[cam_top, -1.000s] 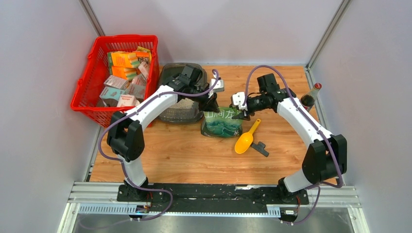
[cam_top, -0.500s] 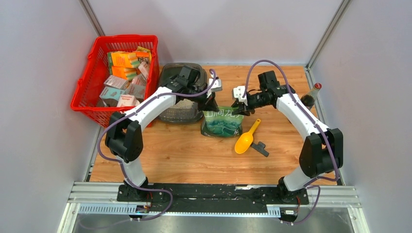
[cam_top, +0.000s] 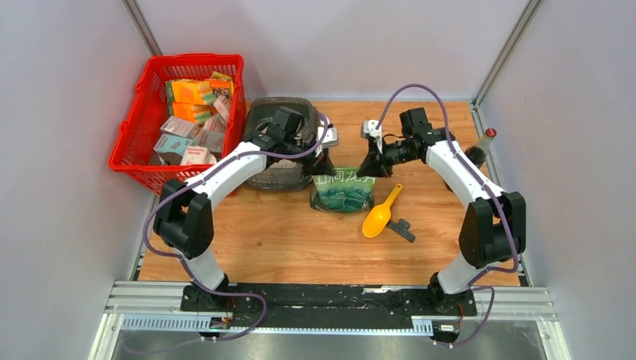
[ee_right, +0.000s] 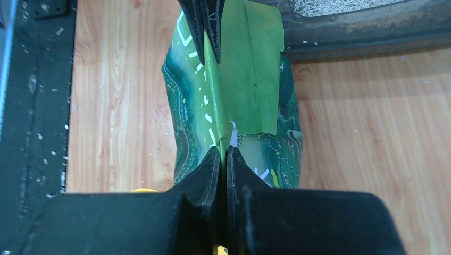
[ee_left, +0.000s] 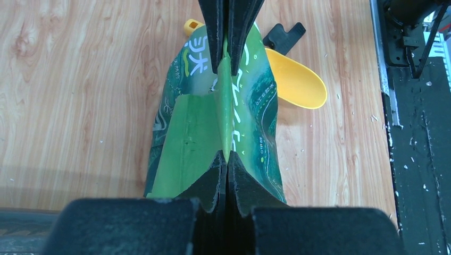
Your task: Fill the litter box with clean litter
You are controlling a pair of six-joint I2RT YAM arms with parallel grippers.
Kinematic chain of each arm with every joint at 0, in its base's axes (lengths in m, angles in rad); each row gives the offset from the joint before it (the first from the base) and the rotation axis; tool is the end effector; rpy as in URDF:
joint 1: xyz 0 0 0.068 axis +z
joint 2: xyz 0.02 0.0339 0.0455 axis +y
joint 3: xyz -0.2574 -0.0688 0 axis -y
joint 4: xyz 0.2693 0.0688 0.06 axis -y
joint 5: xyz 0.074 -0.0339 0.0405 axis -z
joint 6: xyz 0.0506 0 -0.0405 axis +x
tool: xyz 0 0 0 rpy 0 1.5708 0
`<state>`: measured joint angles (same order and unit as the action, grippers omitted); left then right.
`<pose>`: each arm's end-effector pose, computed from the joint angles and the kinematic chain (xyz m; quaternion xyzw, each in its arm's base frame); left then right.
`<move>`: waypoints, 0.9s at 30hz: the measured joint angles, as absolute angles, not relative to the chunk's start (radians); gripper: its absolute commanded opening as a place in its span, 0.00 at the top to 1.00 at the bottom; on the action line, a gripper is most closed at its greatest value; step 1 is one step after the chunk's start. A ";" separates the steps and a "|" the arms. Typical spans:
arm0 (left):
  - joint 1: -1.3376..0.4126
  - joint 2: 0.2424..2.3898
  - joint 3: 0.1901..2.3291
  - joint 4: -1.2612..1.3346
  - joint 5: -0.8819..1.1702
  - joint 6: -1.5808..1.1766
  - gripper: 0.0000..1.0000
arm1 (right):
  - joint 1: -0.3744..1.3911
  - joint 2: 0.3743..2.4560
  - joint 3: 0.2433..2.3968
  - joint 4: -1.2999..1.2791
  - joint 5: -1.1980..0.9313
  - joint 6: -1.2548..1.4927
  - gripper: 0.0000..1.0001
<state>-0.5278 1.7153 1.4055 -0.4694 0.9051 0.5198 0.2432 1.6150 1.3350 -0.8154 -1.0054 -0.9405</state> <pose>0.3313 -0.2392 0.2693 0.5610 0.6342 -0.4048 0.3451 0.3324 0.1265 0.2640 -0.5693 0.6435 0.3696 0.3539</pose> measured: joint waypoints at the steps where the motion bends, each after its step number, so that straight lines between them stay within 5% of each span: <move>1: -0.528 1.710 1.398 -0.463 0.906 0.520 0.98 | 0.240 1.617 1.335 -0.813 -1.014 -0.918 1.00; 2: -0.528 1.707 1.393 -0.459 0.906 0.520 0.85 | 0.237 1.620 1.335 -0.813 -1.023 -0.897 1.00; 5: -0.526 1.692 1.374 -0.437 0.905 0.501 0.66 | 0.233 1.621 1.335 -0.803 -1.024 -0.825 1.00; 13: -0.551 1.692 1.404 -0.397 0.907 0.435 0.52 | 0.237 1.621 1.336 -0.762 -0.989 -0.718 1.00; 19: -0.601 1.754 1.454 -0.346 0.903 0.421 0.57 | 0.248 1.621 1.342 -0.760 -0.974 -0.691 1.00; 21: -0.606 1.770 1.456 -0.334 0.903 0.416 0.70 | 0.248 1.621 1.342 -0.760 -0.971 -0.686 1.00; 22: -0.608 1.777 1.456 -0.331 0.902 0.411 0.85 | 0.248 1.621 1.342 -0.760 -0.970 -0.684 0.99; 26: -0.607 1.790 1.456 -0.320 0.895 0.399 1.00 | 0.248 1.620 1.343 -0.760 -0.963 -0.675 0.88; 27: -0.607 1.790 1.456 -0.319 0.891 0.398 1.00 | 0.248 1.620 1.345 -0.761 -0.958 -0.667 0.77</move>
